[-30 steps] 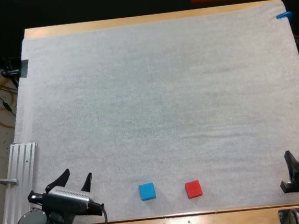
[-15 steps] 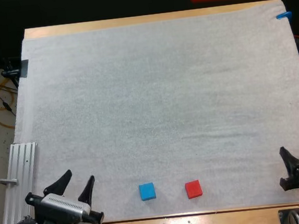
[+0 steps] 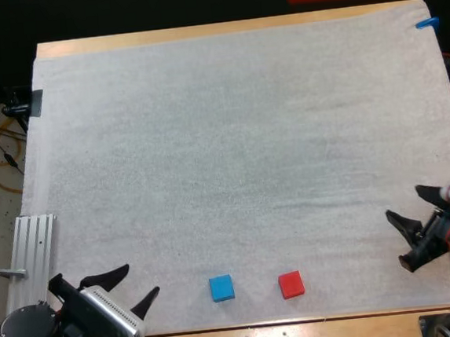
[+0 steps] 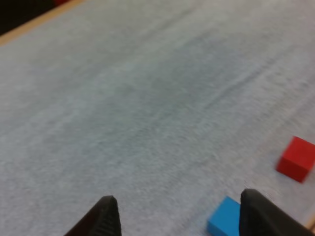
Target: Stack red cube on blue cube
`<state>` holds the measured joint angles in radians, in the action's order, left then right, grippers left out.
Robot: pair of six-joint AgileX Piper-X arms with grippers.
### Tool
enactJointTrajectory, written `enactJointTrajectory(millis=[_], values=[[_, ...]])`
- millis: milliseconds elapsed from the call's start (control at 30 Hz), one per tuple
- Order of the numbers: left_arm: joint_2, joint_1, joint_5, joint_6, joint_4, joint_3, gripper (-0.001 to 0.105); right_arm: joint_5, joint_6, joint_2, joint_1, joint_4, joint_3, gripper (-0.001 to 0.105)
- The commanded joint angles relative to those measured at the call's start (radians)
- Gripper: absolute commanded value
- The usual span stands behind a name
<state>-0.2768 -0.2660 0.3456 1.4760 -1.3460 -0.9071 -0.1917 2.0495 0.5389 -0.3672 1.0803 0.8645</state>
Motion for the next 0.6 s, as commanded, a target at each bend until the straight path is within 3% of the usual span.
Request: enactJointTrajectory(millis=[0,233,567], values=[[-0.018,-0.039,0.004,-0.014,-0.032,-0.018,0.052,-0.014,0.043,0.036,-0.032,-0.002,0.036,0.058],[-0.069,-0.175,0.001,-0.046,-0.121,-0.024,0.052,-0.014,0.105,0.166,-0.188,0.002,0.116,0.058],[-0.078,-0.188,0.002,-0.045,-0.126,-0.024,0.052,-0.014,0.183,0.277,-0.437,0.022,0.134,0.058]])
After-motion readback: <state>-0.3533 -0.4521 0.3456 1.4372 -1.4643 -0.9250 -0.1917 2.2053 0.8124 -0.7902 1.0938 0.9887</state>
